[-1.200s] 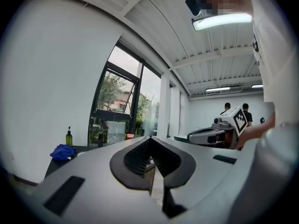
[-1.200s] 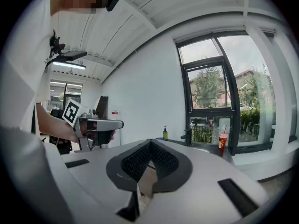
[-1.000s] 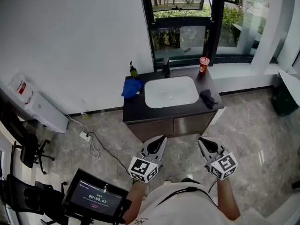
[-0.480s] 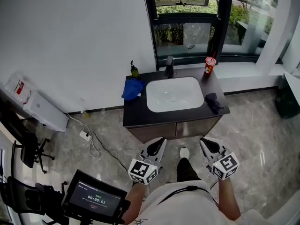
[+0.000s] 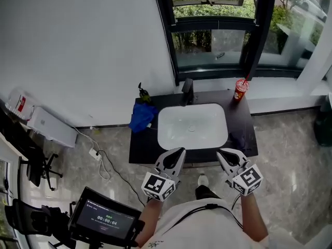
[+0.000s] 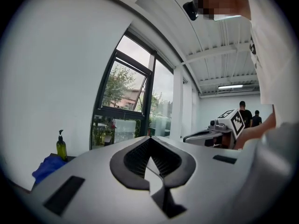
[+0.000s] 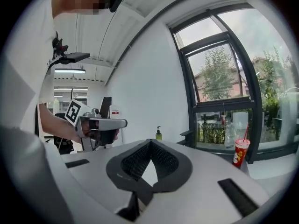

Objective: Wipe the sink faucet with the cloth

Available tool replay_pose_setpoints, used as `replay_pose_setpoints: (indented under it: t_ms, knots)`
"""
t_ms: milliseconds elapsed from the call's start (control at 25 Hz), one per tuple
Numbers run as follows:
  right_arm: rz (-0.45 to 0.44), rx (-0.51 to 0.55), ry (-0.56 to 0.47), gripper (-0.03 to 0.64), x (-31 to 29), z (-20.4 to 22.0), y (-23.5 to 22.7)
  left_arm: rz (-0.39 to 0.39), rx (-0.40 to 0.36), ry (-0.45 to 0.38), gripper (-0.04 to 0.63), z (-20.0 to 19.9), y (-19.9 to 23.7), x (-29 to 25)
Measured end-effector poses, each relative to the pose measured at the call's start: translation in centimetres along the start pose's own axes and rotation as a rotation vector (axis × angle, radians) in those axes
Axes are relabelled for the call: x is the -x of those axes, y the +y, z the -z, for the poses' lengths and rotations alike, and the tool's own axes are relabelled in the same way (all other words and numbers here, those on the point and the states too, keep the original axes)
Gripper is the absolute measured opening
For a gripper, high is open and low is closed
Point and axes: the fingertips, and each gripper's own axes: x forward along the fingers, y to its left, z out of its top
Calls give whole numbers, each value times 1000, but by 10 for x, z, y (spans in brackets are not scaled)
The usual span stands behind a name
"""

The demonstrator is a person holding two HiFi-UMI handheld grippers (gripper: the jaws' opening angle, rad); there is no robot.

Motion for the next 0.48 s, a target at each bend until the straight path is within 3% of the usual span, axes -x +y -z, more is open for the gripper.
replay_pose_setpoints:
  t_ms: [240, 480]
  knots:
    - [-110, -14, -19, 5, -46, -27, -63, -42, -14, 20, 0, -15, 30, -81]
    - [-156, -41, -46, 5, -79, -39, -94, -76, 5, 52, 0, -10, 56, -111]
